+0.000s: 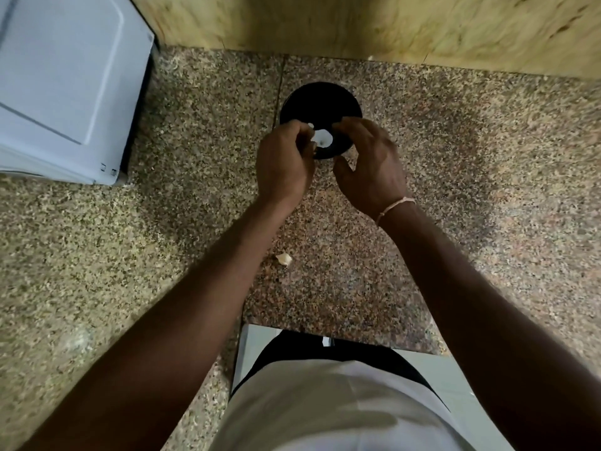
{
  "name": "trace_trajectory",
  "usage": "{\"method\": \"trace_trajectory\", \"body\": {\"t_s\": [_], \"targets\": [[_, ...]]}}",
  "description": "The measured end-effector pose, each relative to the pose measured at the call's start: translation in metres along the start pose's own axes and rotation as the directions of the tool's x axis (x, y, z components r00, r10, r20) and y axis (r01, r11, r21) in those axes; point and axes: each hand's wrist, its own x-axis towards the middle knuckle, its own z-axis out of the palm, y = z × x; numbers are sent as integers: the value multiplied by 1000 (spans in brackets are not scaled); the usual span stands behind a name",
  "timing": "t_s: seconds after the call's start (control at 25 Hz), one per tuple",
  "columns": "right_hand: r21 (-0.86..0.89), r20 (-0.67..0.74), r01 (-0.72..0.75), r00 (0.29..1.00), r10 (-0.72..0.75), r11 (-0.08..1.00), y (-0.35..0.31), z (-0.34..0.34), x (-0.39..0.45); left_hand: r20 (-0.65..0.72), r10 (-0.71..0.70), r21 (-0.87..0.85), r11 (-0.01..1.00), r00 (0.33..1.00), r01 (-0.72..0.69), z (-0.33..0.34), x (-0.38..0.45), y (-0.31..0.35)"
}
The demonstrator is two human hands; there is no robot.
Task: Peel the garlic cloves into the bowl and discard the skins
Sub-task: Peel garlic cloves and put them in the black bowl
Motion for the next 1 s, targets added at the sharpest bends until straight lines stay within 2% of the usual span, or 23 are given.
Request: {"method": "trace_trajectory", "body": {"t_s": [0.16, 0.28, 0.36, 0.48, 0.56, 0.64, 0.84, 1.0], "targets": [[25, 24, 16, 1000, -17, 1000, 2, 11, -21, -7, 12, -76, 997, 1000, -13, -10, -48, -16], [52, 54, 44, 997, -47, 998, 1, 25, -50, 29, -33, -86, 996, 999, 36, -16, -91, -33], [73, 109, 69, 991, -77, 995, -1, 37, -72, 13, -111, -76, 991, 994, 111, -21, -118, -50], [106, 283, 95, 951, -122, 990, -6, 62, -101, 22, -294, -32, 955, 956, 294, -27, -148, -82], [84, 407, 109, 903, -134, 990, -10, 81, -114, 101, -384, 4, 923, 918, 386, -25, -161, -103], [36, 460, 124, 879, -127, 992, -14, 97, -123, 194, -444, -8, 891, 875, 454, -19, -167, -114], [64, 404, 118, 905, -134, 991, -17, 107, -126, 249, -502, -198, 811, 828, 551, -4, -169, -106], [197, 256, 23, 964, -74, 980, -11, 81, -126, 229, -479, -397, 749, 847, 531, -2, -167, -87]]}}
